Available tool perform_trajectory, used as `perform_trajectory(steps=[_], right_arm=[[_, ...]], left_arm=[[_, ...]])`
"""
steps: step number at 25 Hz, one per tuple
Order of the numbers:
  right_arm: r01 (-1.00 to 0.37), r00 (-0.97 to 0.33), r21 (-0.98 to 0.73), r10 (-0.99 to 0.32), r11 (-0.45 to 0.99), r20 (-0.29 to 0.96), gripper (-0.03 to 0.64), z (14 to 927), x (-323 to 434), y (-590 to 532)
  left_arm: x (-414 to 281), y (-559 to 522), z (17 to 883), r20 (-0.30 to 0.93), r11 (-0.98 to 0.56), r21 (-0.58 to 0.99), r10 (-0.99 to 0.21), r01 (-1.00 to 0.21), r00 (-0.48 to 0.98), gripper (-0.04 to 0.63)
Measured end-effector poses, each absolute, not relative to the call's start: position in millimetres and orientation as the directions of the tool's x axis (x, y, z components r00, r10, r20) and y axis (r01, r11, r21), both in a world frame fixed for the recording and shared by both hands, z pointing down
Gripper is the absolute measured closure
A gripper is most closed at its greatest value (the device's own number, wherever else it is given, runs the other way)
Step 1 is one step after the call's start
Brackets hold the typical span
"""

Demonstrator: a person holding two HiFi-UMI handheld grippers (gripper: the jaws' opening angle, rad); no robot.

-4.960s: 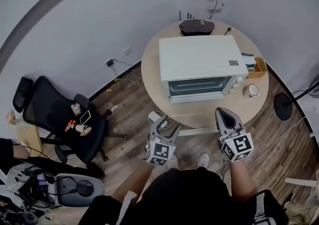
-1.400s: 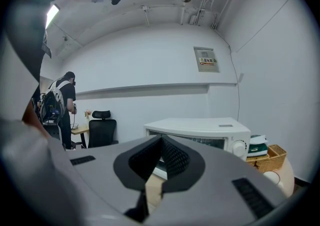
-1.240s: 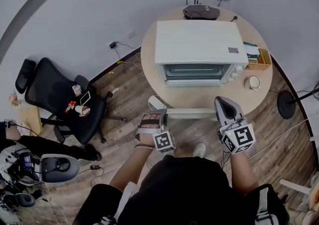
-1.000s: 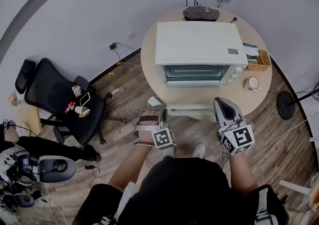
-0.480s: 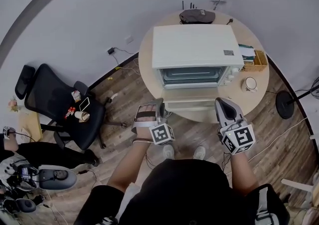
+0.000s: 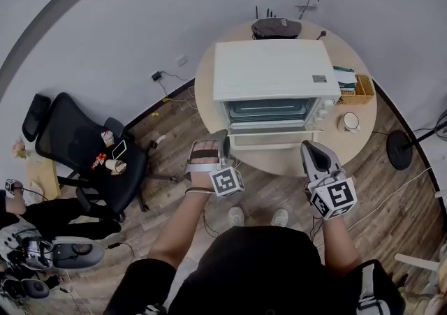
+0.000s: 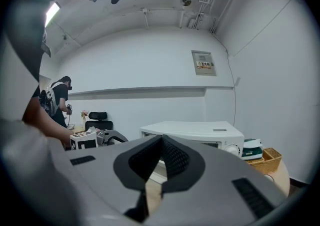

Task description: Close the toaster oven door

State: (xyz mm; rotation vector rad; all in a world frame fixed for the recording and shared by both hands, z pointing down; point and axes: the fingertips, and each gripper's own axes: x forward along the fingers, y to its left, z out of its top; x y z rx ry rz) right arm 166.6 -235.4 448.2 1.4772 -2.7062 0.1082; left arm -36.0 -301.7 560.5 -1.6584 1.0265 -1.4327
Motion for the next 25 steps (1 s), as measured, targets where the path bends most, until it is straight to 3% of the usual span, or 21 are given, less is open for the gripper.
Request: perform_trajectory(steps=[25], right_arm=[[-0.842, -0.539, -0.027, -0.839, 0.539, 0.074, 0.62, 440.7, 176.1, -248.0]], left_arm=[[-37.7, -370.5, 534.4, 0.405, -0.411, -0.901, -0.912, -0.14, 0.071, 0.457]])
